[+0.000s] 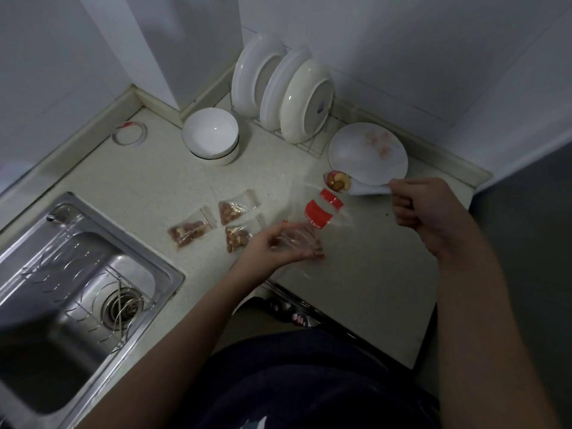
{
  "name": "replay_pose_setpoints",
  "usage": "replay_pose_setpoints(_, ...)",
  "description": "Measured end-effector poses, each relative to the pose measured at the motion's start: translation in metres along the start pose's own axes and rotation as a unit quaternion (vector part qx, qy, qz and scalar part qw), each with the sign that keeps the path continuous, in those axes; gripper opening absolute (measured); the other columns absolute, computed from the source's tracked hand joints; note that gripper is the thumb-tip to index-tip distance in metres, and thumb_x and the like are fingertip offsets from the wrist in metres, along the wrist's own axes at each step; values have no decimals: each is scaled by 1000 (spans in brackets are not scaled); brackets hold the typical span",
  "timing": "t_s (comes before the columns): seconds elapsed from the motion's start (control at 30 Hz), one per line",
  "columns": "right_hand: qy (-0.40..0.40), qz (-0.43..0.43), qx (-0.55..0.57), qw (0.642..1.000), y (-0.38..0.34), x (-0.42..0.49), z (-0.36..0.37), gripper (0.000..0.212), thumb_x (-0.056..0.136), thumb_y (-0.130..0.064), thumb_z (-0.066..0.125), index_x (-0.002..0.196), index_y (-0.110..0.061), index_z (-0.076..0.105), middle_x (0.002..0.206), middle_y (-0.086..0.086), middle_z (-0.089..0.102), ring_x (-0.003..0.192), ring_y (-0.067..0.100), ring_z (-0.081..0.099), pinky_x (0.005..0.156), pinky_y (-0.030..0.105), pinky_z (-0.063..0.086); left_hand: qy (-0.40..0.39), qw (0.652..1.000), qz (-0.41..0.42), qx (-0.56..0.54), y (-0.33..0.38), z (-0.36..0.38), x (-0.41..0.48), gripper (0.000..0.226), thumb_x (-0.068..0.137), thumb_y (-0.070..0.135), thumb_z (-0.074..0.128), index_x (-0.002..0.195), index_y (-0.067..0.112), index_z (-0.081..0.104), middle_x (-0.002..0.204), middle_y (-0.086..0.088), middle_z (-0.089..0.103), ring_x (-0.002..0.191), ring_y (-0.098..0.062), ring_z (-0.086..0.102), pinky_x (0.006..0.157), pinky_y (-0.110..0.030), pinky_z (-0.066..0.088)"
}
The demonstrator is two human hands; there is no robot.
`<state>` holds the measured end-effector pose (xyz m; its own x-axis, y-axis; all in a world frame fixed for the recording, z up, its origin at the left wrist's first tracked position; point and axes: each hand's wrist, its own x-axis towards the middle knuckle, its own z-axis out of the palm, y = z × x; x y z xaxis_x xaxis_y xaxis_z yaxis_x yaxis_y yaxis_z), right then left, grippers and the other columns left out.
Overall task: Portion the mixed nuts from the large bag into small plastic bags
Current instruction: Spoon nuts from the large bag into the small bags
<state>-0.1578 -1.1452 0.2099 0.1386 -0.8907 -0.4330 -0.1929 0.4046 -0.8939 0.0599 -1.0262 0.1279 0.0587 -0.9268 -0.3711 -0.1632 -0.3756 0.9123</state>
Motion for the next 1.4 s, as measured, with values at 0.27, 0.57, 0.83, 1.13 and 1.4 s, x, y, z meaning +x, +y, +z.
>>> replay_pose_setpoints(0.27, -78, -49, -135, 987, -15, -16, 19, 34, 96, -11, 50, 91, 22, 56, 45, -8, 31, 39, 7, 25, 39, 21, 23, 85, 995, 50, -21, 13, -11, -9, 57, 71, 27, 85, 123, 34, 62, 107, 14, 66, 110, -8, 60, 102, -47, 48)
replay_pose_setpoints(0.57, -53, -207, -399, 892, -21, -31, 56, 39, 95, -15, 52, 58, -4, 53, 46, 0, 39, 42, 9, 35, 43, 16, 26, 103, 992, 51, -42, 20, -10, -14, 65, 70, 22, 86, 130, 22, 59, 120, 8, 67, 112, -6, 63, 96, -41, 54)
replay_pose_setpoints(0.83, -92, -352, -471, 803, -25, -39, 69, 23, 96, -15, 51, 94, -3, 71, 77, 9, 63, 71, 22, 56, 67, 38, 44, 108, 990, 37, -84, 20, -9, -16, 54, 73, 14, 84, 122, 12, 62, 113, -2, 70, 106, -16, 67, 91, -44, 57)
replay_pose_setpoints(1.13, 50, -349, -465, 812, -29, -27, 36, 21, 95, -15, 52, 90, -5, 70, 75, 5, 62, 64, 13, 51, 57, 17, 32, 120, 991, 12, -64, 6, -12, -14, 49, 76, 23, 82, 121, 19, 62, 117, 1, 67, 116, -20, 60, 98, -48, 51)
replay_pose_setpoints(1.4, -11, -307, -566, 765, -10, -15, 42, 31, 97, -24, 46, 96, 0, 67, 83, 12, 60, 71, 24, 56, 62, 28, 37, 126, 991, -3, -46, -3, -13, -12, 49, 74, 26, 82, 118, 20, 63, 107, 7, 70, 104, -9, 64, 96, -42, 53)
